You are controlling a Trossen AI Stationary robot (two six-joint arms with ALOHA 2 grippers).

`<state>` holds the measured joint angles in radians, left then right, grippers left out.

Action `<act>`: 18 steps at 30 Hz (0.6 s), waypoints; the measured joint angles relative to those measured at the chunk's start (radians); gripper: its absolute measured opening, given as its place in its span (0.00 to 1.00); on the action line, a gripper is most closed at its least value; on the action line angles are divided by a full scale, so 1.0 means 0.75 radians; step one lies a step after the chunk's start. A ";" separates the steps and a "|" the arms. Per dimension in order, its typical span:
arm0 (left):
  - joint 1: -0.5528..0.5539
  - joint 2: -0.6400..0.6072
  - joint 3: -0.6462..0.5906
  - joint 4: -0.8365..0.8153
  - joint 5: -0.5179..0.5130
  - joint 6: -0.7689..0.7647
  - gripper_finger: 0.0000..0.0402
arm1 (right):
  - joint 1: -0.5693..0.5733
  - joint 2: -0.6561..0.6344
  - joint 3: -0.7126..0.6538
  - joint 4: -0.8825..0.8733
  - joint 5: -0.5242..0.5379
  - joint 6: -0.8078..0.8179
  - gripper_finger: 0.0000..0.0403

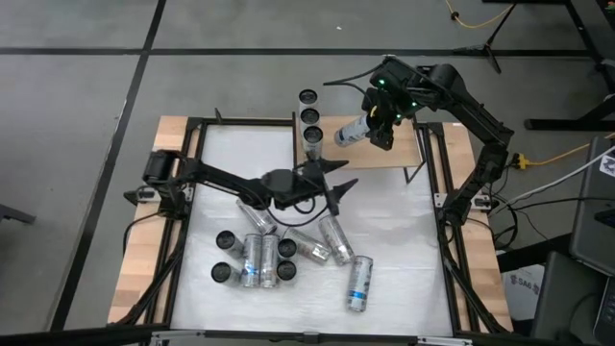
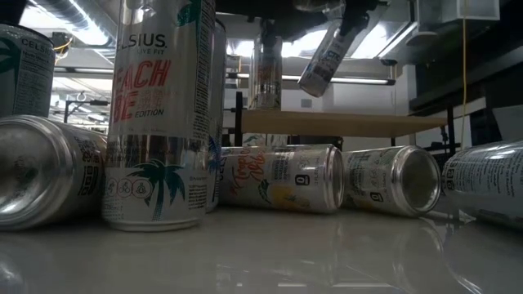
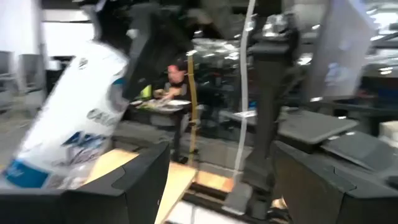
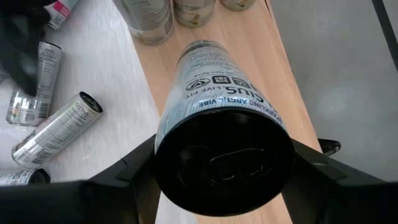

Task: Place canned beverage on shelf
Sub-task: Put the blue soda can on the shelf

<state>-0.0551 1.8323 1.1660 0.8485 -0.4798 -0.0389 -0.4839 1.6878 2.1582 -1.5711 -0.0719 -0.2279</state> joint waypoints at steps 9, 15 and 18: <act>0.001 0.009 0.011 0.002 -0.226 -0.002 0.68 | 0.000 -0.001 0.000 0.000 0.001 0.000 0.61; 0.001 0.009 0.011 0.009 -0.290 -0.006 0.68 | 0.000 -0.002 0.000 0.000 -0.033 0.000 0.61; 0.001 0.009 0.011 0.009 -0.316 -0.008 0.68 | 0.000 -0.002 0.000 0.000 -0.072 0.000 0.61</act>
<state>-0.0546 1.8393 1.1740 0.8551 -0.7166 -0.0452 -0.4839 1.6867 2.1582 -1.5709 -0.1262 -0.2281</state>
